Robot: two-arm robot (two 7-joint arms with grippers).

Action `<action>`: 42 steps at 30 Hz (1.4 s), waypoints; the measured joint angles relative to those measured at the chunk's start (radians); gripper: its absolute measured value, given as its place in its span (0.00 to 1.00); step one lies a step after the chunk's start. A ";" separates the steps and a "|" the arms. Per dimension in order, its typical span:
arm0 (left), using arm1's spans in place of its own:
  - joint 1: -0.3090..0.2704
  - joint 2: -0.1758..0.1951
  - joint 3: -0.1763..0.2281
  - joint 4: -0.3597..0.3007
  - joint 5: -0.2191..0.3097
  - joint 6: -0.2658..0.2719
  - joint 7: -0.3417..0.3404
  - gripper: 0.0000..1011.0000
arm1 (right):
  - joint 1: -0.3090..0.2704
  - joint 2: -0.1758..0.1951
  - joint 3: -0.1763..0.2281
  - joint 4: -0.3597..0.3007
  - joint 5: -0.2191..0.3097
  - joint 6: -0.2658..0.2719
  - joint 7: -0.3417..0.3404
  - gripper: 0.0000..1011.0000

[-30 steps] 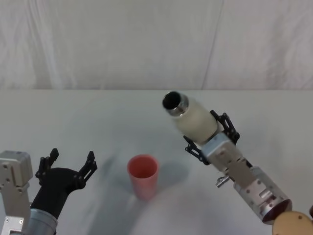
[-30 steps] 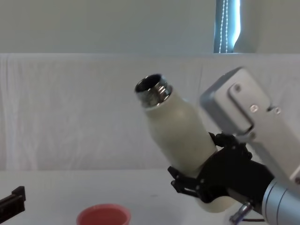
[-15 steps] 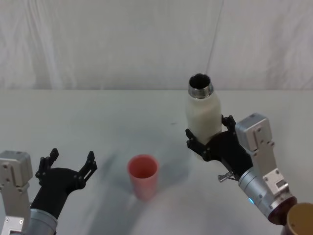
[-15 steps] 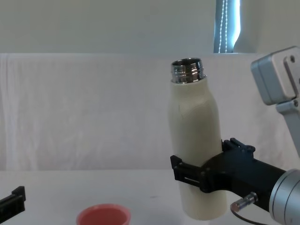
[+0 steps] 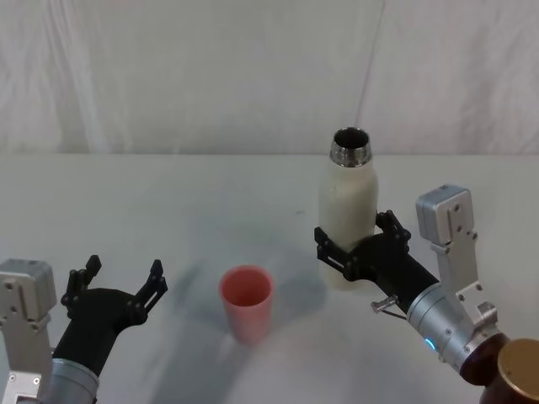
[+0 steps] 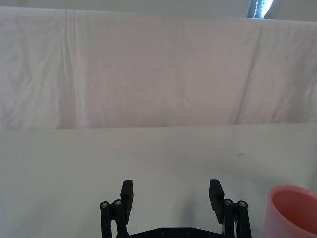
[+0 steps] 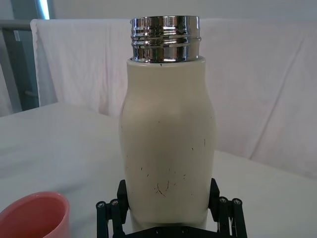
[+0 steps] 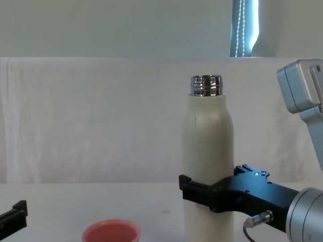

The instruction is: Grasp the thermos with one hand and pour water into the cup lid.

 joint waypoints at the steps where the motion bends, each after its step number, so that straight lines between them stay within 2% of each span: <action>1: 0.000 0.000 0.000 0.000 0.000 0.000 0.000 0.99 | 0.000 0.003 -0.002 0.001 0.006 0.002 -0.001 0.94; 6: 0.000 0.000 0.000 0.000 0.000 0.000 0.000 0.99 | 0.001 0.009 -0.006 0.003 0.021 0.002 -0.012 0.94; 42: 0.000 0.000 0.000 0.000 0.000 0.000 0.000 0.99 | 0.001 0.008 -0.006 0.002 0.013 0.002 -0.011 0.94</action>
